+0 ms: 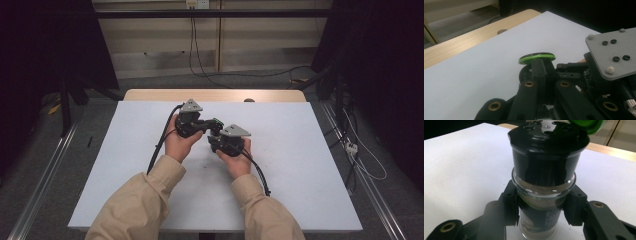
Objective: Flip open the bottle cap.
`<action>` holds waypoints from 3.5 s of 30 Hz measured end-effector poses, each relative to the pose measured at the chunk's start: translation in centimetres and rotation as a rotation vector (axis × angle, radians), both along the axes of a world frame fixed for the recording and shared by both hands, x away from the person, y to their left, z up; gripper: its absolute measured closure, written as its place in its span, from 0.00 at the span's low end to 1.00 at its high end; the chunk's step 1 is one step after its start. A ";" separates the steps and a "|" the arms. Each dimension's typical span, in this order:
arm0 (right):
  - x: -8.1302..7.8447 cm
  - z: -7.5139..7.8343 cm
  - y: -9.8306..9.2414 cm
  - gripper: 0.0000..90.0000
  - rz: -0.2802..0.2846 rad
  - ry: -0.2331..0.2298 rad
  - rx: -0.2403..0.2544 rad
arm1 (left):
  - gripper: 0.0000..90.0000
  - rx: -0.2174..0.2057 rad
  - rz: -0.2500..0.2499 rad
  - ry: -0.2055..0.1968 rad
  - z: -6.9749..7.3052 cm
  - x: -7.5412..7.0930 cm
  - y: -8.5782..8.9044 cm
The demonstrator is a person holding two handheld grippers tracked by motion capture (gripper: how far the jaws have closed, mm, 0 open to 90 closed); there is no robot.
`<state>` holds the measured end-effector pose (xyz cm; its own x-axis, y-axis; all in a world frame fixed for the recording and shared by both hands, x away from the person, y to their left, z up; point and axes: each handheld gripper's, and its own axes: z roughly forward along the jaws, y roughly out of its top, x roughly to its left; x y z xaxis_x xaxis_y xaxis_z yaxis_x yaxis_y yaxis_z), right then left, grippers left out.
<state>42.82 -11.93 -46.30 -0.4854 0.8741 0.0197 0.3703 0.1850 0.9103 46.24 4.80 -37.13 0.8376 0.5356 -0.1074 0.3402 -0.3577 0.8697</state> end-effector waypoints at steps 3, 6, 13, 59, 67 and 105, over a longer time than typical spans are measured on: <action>0.0 0.0 0.0 0.59 0.000 0.000 0.000 | 1.00 -0.006 0.001 -0.001 0.0 0.1 -0.1; 0.0 0.0 0.0 0.59 0.000 0.000 0.000 | 1.00 0.002 0.002 0.000 0.1 0.1 -0.2; 0.0 0.0 0.0 0.59 0.001 0.000 0.000 | 1.00 0.001 0.001 0.000 0.2 0.2 -0.3; 0.0 0.0 0.0 0.59 0.000 0.002 0.000 | 1.00 -0.014 -0.009 0.013 0.4 1.3 -1.5; -0.1 0.1 -0.1 0.49 -0.005 0.011 -0.002 | 0.91 -0.016 -0.002 0.012 0.8 0.9 -0.2; -7.0 1.3 -5.4 0.11 0.117 0.089 0.033 | 0.25 -0.054 -0.020 0.078 -3.1 -4.1 7.9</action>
<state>35.80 -17.33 -44.95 -0.5791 0.8097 0.0954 0.4277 0.2021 0.8811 42.16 12.70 -40.21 0.8361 0.5102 -0.2014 0.4011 -0.3182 0.8590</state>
